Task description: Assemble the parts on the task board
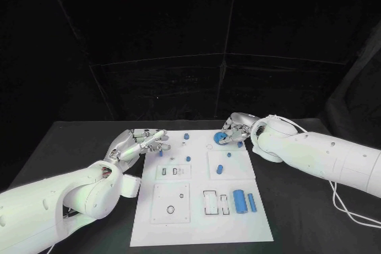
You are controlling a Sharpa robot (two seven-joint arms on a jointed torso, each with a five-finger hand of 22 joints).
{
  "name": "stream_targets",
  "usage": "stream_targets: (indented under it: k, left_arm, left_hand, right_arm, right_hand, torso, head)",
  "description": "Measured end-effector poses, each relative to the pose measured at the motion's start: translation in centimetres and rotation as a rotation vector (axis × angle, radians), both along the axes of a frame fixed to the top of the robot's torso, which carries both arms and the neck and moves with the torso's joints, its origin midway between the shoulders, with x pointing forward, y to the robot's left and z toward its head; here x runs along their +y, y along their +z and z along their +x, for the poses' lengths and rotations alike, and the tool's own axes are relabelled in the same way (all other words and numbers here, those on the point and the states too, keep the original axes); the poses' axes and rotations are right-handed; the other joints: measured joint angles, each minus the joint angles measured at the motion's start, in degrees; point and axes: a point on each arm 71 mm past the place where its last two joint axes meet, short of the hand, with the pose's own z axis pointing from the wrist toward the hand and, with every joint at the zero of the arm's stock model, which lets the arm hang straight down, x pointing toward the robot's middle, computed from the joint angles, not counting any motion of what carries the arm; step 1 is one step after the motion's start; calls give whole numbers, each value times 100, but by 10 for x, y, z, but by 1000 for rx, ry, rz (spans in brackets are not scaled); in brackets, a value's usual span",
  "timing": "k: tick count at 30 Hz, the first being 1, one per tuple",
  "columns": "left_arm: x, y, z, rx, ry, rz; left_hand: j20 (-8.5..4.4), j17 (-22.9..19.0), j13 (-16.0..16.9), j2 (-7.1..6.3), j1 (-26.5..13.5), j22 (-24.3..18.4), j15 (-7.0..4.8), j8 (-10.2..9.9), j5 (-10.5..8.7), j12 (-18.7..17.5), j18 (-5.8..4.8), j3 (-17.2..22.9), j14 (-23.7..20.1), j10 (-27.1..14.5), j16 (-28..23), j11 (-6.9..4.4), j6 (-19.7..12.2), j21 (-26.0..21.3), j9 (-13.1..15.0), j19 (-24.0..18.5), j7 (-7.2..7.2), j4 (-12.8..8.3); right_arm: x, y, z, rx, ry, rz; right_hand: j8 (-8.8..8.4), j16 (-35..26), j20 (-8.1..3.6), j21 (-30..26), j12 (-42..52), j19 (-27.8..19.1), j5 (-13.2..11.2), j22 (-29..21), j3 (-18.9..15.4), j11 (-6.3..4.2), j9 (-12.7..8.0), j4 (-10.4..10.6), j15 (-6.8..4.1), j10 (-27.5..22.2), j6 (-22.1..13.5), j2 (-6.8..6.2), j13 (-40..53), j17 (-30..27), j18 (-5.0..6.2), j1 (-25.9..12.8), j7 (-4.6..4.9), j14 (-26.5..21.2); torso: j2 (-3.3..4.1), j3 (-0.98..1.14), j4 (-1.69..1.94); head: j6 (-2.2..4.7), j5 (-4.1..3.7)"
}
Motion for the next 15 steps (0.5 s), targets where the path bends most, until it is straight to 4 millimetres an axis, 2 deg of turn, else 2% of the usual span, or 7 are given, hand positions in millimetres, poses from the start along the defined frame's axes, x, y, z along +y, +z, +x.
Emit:
stream_targets:
  k: [2, 6, 11, 12, 15]
  left_arm:
    - [0, 0, 0, 0, 0, 0]
    - [0, 0, 0, 1, 0, 1]
    - [0, 0, 0, 2, 0, 1]
    - [0, 0, 0, 2, 0, 1]
    - [0, 0, 0, 2, 0, 1]
  left_hand:
    - [0, 0, 0, 0, 0, 0, 0, 0, 0, 0, 0, 0, 0, 0, 0, 0, 0, 0, 0, 0, 0, 0]
    - [0, 0, 0, 0, 0, 0, 0, 0, 0, 0, 0, 0, 0, 0, 0, 0, 0, 0, 0, 0, 0, 0]
    - [0, -1, 0, 0, 0, -2, 0, 0, 0, 0, 0, 4, 0, 0, 0, 0, 0, 0, 0, 0, 0, -3]
    - [0, -1, 0, 0, 0, -5, 0, 0, 0, 0, 0, 16, 0, 0, 0, 0, 0, 0, 0, 0, 0, -16]
    - [0, -1, 1, 0, 0, -8, 0, 0, 0, 0, 0, 16, 0, 0, -22, 0, 0, 0, 0, 0, 0, -16]
  right_arm:
    - [1, 0, 1, 4, 2, -6]
    - [3, 1, 2, 6, 6, -15]
    - [6, 1, 2, 4, 12, -26]
    - [6, 2, 2, 2, 13, -28]
    - [8, 3, 2, -7, 19, -37]
  right_hand:
    - [17, 0, 0, 22, 41, 0, 0, 14, 11, -14, -1, -11, 0, 14, 0, 1, 53, 0, 0, 41, 0, 0]
    - [57, 25, 0, 22, 207, 0, -20, 41, 68, -22, -3, -73, 0, 84, 23, 108, 240, -1, 1, 149, -23, 0]
    - [116, 60, -7, 69, 424, 54, -275, 97, 208, -21, 0, -244, 0, 188, 148, 254, 518, -1, -6, 352, -39, 0]
    - [129, 60, -9, 85, 482, 85, -319, 97, 254, -26, 1, -291, 0, 222, 183, 276, 586, -1, -90, 404, -46, 0]
    - [206, 89, -40, 113, 709, 126, -483, 97, 436, -10, 8, -467, 1, 299, 358, 351, 810, -1, -89, 603, -62, 0]
  torso:
    - [0, -2, 1]
    - [-1, -3, 1]
    - [-1, -3, 1]
    - [-1, -3, 0]
    - [-1, -3, -1]
  head:
    - [-4, 1]
    - [-9, 2]
    - [-15, 4]
    - [-15, 4]
    - [-22, -1]
